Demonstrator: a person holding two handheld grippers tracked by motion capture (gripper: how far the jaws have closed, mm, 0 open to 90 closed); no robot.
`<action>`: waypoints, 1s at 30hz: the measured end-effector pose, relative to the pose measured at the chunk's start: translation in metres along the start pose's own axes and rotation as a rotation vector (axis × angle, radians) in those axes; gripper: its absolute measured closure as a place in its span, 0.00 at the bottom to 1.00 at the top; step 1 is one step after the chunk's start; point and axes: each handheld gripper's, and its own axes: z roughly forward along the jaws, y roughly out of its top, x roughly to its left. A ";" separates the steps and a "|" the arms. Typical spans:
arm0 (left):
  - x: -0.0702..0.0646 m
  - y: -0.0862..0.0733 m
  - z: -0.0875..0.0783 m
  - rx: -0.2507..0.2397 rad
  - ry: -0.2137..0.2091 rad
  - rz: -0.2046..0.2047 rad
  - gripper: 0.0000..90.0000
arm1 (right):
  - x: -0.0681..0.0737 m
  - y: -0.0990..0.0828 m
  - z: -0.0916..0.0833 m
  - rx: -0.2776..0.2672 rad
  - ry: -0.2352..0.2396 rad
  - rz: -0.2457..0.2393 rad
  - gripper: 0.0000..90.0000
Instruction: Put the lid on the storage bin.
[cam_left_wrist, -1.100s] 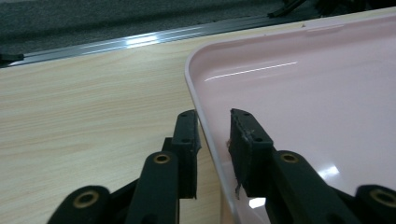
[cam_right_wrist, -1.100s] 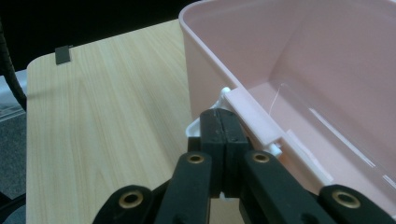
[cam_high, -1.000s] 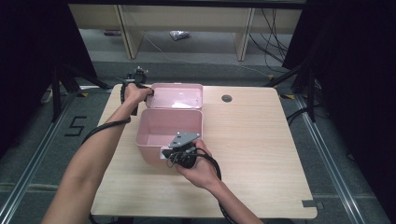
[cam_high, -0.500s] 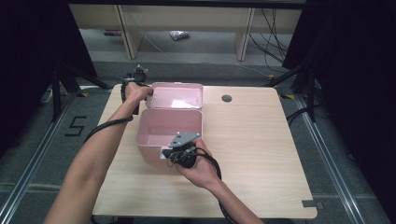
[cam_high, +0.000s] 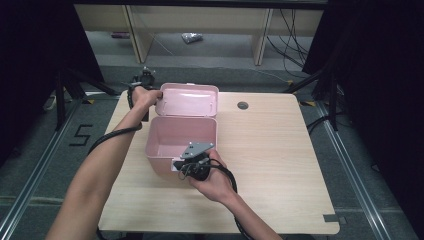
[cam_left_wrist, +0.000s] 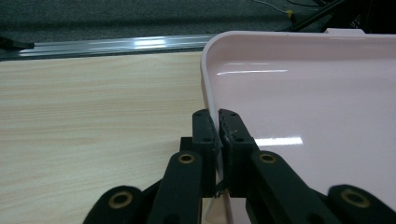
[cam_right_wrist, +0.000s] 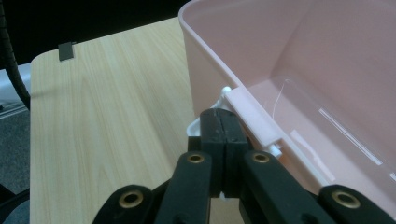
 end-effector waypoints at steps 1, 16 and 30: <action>0.000 0.000 -0.001 -0.004 0.001 -0.002 0.95 | 0.000 0.000 0.000 0.000 0.000 0.000 1.00; 0.000 0.001 -0.017 -0.067 -0.029 -0.003 0.96 | 0.000 0.000 -0.001 0.012 0.004 -0.013 1.00; 0.001 0.001 -0.035 -0.131 -0.037 -0.005 0.97 | 0.002 0.000 -0.001 0.017 0.001 -0.021 1.00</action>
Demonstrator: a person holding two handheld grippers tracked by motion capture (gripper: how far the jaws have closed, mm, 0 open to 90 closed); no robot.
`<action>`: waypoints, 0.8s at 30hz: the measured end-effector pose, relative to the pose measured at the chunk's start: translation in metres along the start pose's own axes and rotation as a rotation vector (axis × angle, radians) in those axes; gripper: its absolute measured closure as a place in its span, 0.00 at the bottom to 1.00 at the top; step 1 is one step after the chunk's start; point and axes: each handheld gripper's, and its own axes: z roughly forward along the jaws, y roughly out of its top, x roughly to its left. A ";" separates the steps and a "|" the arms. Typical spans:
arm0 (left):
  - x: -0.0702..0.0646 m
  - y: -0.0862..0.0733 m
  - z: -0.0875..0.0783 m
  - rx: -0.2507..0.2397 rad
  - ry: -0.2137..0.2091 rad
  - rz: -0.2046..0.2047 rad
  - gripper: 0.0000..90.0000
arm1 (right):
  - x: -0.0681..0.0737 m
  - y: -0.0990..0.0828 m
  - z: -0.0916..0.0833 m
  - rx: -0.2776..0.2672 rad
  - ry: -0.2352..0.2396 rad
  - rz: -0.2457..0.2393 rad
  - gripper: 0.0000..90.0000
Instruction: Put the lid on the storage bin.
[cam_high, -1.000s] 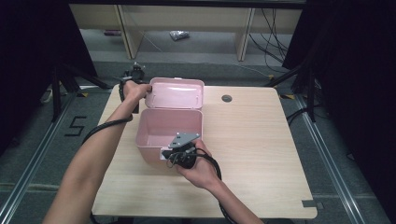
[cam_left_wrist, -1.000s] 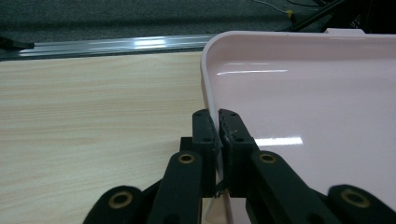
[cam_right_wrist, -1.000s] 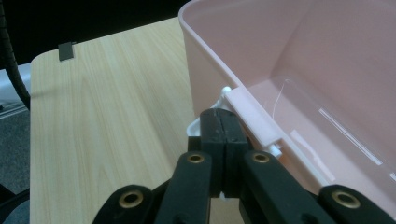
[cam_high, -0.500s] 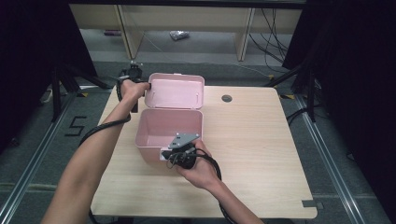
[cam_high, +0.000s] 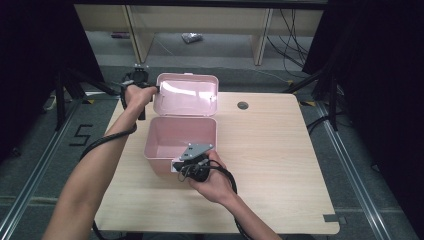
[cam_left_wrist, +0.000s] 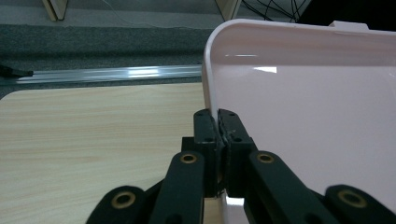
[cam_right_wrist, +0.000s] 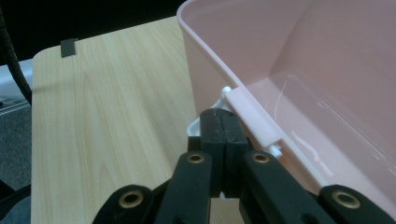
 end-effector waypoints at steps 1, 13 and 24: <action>0.000 0.000 -0.001 -0.002 -0.001 0.004 0.97 | 0.000 0.000 0.000 0.001 -0.001 0.001 1.00; -0.001 -0.001 -0.013 -0.063 -0.011 0.023 0.97 | 0.000 0.000 0.001 -0.013 0.004 0.006 1.00; -0.005 -0.003 -0.025 -0.121 -0.021 0.022 0.97 | -0.001 0.000 0.001 -0.004 0.008 0.001 1.00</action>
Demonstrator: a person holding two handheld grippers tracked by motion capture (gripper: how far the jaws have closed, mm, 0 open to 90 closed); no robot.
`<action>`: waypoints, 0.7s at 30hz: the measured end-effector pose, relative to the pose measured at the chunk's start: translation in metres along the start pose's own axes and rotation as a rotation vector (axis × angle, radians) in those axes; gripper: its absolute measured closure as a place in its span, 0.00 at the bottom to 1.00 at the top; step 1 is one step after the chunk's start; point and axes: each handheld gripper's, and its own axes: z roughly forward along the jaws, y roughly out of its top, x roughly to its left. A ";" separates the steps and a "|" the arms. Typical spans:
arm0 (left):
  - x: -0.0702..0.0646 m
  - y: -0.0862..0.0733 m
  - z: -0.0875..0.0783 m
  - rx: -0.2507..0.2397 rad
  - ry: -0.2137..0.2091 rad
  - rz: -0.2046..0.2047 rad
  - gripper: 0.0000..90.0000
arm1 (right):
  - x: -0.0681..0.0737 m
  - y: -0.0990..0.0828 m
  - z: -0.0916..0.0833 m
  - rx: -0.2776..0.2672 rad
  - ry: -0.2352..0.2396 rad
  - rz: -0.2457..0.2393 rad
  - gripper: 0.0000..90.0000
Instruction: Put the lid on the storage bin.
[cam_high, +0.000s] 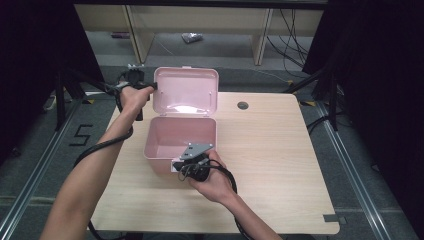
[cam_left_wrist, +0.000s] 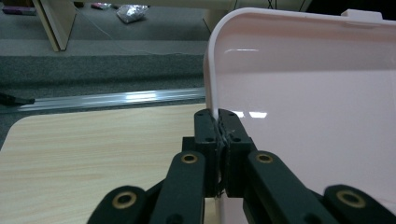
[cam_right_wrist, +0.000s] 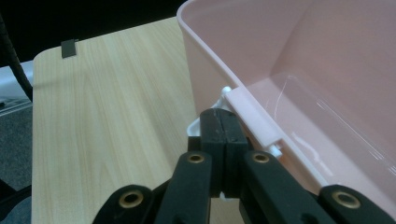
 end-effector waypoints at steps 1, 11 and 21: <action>0.000 0.000 -0.002 -0.003 0.000 0.004 0.97 | 0.000 0.000 0.000 0.000 0.000 0.000 1.00; -0.002 -0.002 -0.013 -0.045 -0.008 0.019 0.97 | 0.000 -0.001 0.001 -0.016 -0.009 -0.022 1.00; -0.004 -0.004 -0.023 -0.076 -0.015 0.036 0.98 | 0.000 0.000 0.000 -0.005 -0.002 0.001 1.00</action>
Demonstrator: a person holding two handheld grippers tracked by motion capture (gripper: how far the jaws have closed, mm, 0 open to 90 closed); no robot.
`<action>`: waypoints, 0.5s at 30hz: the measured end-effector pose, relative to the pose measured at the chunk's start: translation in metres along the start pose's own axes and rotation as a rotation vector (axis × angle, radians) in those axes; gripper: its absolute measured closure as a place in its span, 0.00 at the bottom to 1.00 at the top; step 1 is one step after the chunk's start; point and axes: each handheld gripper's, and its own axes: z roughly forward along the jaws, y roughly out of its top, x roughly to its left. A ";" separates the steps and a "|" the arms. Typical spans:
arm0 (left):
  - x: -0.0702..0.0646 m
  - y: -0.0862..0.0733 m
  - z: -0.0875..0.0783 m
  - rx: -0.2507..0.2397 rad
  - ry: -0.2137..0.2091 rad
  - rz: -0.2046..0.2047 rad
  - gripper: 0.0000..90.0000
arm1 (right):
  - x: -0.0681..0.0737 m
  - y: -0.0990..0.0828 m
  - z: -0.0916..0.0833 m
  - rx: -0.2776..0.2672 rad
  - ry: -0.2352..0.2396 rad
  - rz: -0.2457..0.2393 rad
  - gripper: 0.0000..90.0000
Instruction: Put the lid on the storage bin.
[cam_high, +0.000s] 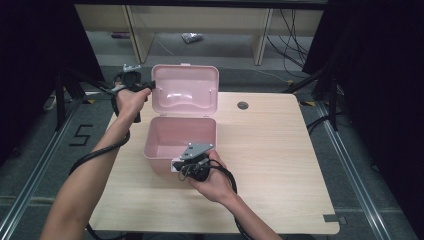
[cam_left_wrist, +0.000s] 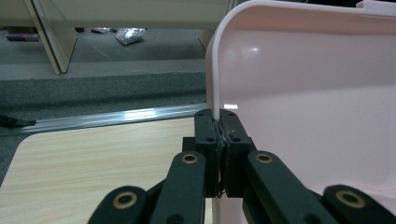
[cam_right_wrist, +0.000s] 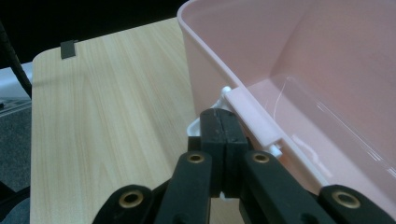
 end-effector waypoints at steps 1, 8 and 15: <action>0.000 0.000 -0.001 -0.004 -0.002 0.002 0.98 | 0.000 0.000 0.000 -0.001 -0.001 0.002 1.00; -0.002 -0.003 -0.009 -0.031 -0.007 0.012 0.98 | -0.002 0.001 0.000 -0.007 -0.008 -0.014 1.00; -0.003 -0.005 -0.016 -0.044 -0.007 0.021 0.98 | -0.003 0.001 0.000 -0.007 -0.008 -0.013 1.00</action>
